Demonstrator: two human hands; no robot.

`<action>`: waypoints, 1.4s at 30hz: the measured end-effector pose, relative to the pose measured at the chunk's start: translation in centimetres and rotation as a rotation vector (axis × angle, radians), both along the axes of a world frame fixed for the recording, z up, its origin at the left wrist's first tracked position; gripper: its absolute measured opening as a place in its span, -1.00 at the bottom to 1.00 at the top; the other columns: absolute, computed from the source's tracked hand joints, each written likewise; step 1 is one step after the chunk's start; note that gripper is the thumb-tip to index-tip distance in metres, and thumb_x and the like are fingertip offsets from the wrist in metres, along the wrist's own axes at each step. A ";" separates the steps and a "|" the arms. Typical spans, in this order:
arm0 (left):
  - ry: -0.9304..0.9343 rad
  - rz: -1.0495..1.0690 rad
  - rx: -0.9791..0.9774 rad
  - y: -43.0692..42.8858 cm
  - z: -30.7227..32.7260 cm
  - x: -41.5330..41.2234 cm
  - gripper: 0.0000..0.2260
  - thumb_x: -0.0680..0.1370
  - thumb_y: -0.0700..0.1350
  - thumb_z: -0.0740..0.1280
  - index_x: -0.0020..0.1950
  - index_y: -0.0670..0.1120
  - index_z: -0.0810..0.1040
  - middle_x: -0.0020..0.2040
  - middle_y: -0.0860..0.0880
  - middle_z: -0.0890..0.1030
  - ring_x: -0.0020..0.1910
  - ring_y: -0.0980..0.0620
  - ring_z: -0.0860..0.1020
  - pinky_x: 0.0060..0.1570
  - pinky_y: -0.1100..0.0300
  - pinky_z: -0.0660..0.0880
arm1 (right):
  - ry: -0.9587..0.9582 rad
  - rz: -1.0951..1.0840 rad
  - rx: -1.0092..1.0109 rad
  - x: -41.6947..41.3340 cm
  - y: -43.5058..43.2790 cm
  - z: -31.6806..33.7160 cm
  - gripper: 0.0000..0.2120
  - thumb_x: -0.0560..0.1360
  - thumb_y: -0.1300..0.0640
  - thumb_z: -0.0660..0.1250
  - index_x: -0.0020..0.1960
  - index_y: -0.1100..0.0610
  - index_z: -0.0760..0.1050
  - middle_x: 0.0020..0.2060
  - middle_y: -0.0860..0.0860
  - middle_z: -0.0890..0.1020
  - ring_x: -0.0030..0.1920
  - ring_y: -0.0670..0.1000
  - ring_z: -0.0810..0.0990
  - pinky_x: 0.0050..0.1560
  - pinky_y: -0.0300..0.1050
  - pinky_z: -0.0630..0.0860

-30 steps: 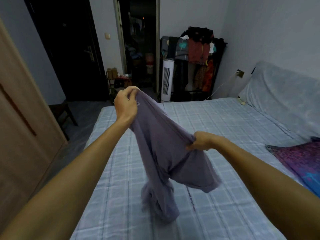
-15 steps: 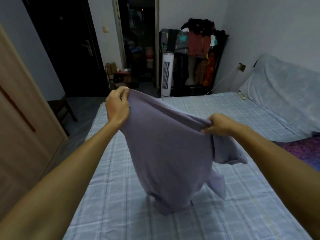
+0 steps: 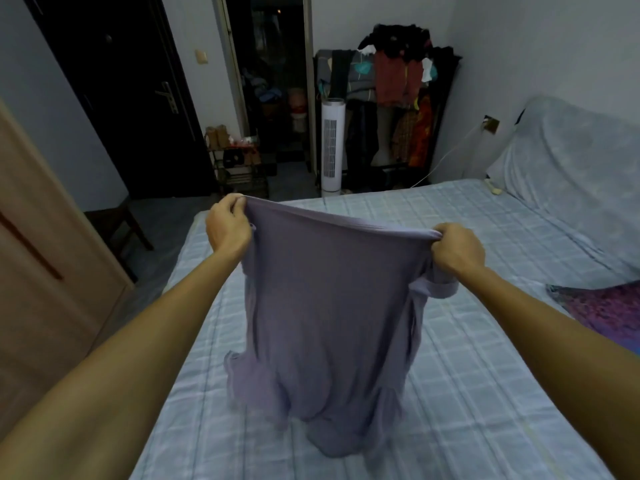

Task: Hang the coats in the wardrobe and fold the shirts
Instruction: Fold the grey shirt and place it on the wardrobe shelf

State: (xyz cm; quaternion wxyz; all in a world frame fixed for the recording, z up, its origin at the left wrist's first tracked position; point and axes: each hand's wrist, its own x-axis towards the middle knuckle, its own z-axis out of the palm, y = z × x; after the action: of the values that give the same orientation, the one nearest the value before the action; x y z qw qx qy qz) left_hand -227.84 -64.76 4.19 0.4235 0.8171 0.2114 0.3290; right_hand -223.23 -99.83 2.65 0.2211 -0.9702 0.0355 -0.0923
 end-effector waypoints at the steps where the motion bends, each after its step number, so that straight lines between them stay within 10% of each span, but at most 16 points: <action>1: -0.003 0.014 -0.025 -0.1 0.4 1.0 -0.80 0.64 -0.12 0.15 -0.05 -0.04 0.56 -0.13 -0.01 0.56 -0.24 0.11 0.47 -0.18 0.18 0.34 | -0.022 0.002 0.013 1.2 0.4 0.4 -0.81 0.40 0.34 0.18 -0.18 0.13 0.53 -0.20 0.19 0.62 -0.21 0.20 0.52 -0.25 -0.06 0.38; 15: -0.207 -0.005 0.040 0.2 4.0 -0.8 -0.80 0.64 -0.09 0.15 0.05 -0.07 0.57 -0.09 0.06 0.56 -0.11 0.13 0.47 -0.17 0.30 0.33 | -0.489 0.055 0.001 0.7 0.7 4.7 -0.64 0.40 0.33 0.19 0.11 0.09 0.56 -0.10 0.23 0.64 -0.11 0.29 0.56 -0.25 -0.02 0.35; 22: 0.098 -0.279 0.120 -1.5 -7.0 -11.6 -0.77 0.60 -0.12 0.24 -0.23 -0.14 0.48 -0.30 -0.07 0.47 -0.24 0.07 0.43 -0.25 0.19 0.29 | -0.195 0.149 -0.056 -11.3 -3.3 -6.2 -0.72 0.34 0.34 0.29 -0.02 0.10 0.58 -0.23 0.19 0.65 -0.23 0.22 0.58 -0.33 -0.13 0.29; 31: 1.026 -0.874 0.374 -3.0 -24.1 -25.9 -0.75 0.61 -0.01 0.22 -0.10 -0.14 0.56 -0.08 -0.13 0.61 -0.12 -0.06 0.54 -0.11 0.16 0.39 | 0.496 0.436 -0.426 -25.5 -6.3 -20.9 -0.73 0.42 0.24 0.26 0.05 0.01 0.58 -0.02 0.05 0.63 -0.02 0.08 0.60 -0.20 -0.18 0.42; 36: 1.451 -1.013 0.430 -5.1 -30.1 -31.8 -0.86 0.56 -0.02 0.30 -0.14 -0.05 0.52 -0.29 0.05 0.53 -0.29 0.04 0.55 -0.21 0.15 0.50 | 1.023 0.629 -0.614 -29.6 -5.9 -25.5 -0.93 0.34 0.15 0.40 -0.20 0.03 0.53 -0.13 0.01 0.58 -0.14 0.01 0.55 -0.11 -0.14 0.51; 42: 1.528 -0.975 0.395 -6.8 -31.7 -31.5 -0.63 0.59 0.14 0.17 0.10 -0.12 0.55 0.19 -0.13 0.57 0.13 -0.11 0.51 0.09 0.14 0.40 | 1.019 0.570 -0.380 -28.1 -6.3 -28.8 -0.59 0.52 -0.04 0.30 0.33 0.01 0.43 0.30 0.04 0.48 0.28 0.07 0.45 0.25 -0.11 0.37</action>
State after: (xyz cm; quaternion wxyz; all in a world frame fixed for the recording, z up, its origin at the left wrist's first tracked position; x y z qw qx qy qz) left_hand -259.38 -71.57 -27.55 0.1139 0.8681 0.0061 -0.4831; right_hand -251.31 -106.08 -26.18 0.0153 -0.8860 -0.1411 0.4414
